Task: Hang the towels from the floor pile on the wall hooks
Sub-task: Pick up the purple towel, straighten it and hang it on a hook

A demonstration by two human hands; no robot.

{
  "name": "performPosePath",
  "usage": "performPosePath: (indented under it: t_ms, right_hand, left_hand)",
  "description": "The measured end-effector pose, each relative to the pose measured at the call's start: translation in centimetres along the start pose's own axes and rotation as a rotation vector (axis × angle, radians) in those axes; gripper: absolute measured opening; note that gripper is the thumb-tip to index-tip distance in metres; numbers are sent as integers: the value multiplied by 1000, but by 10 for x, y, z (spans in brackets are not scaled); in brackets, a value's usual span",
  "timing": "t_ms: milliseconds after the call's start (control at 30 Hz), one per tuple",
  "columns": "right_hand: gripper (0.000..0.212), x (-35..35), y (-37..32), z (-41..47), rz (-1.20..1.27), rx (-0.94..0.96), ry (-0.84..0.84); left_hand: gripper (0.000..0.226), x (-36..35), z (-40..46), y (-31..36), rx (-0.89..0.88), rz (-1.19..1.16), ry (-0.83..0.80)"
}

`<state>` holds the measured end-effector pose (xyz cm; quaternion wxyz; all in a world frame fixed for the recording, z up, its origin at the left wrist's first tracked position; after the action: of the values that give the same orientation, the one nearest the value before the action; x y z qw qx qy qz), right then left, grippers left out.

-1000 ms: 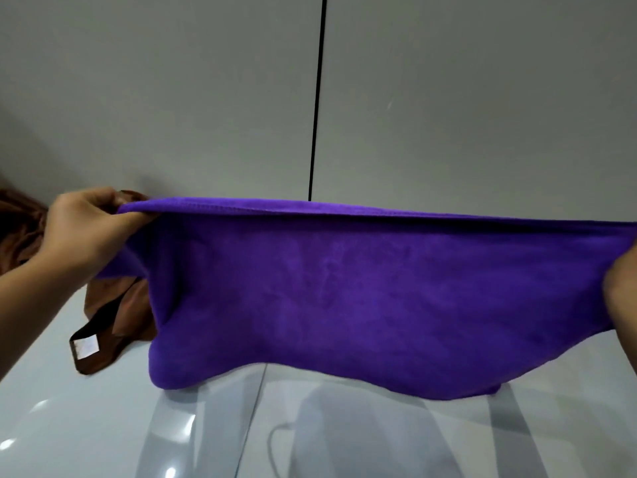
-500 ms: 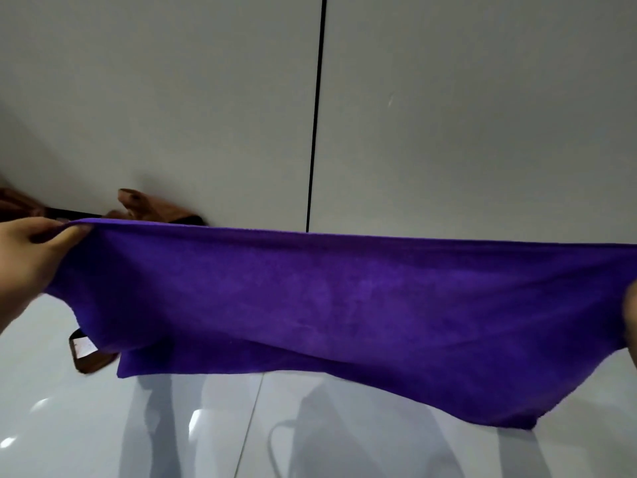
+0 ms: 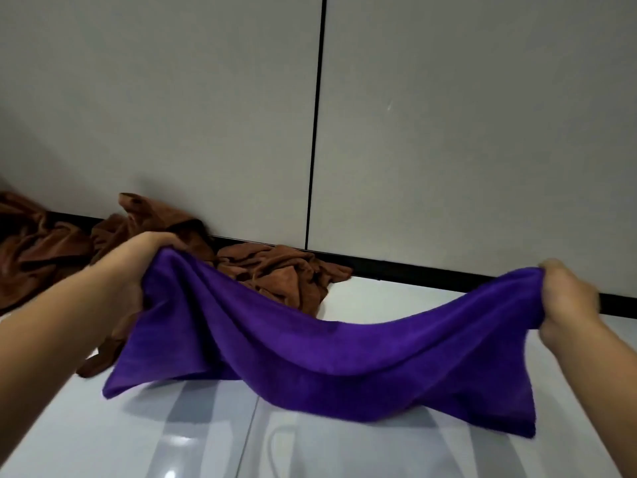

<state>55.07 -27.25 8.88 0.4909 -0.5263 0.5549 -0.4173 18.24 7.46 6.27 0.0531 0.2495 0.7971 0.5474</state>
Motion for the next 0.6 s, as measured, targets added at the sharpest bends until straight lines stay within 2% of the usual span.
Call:
performPosePath:
  t_ms: [67,200,267,400,500,600]
  right_hand:
    - [19,-34,7,-18,69,-75,-111]
    - [24,-98,9,-60,266,-200,-401]
    - [25,-126,9,-87,274,-235,-552]
    - [27,-164,10,-137,199,-173,-812]
    - [24,-177,16,-163,86,-93,-915]
    - [23,-177,20,-173,37,-69,-936]
  left_hand:
    - [21,-29,-15,15,-63,25,-92]
    - [29,-66,-24,32,-53,-66,-119]
    - [32,-83,-32,43,-99,-48,-166]
    - [28,-110,-48,58,-230,3,-270]
    - [18,-128,-63,61,-287,-17,-373]
    - [4,-140,-75,61,-323,-16,-468]
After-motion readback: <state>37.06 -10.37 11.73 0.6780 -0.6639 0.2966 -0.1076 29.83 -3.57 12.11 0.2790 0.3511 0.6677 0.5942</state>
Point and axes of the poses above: each hand's wrist, its own z-axis towards the middle knuckle, its own x-axis out of the back of the hand, y = z × x, the point moved 9 cm from there along z, towards the middle knuckle, and after that the axes turned 12 degrees about z, right-handed, at the moved point
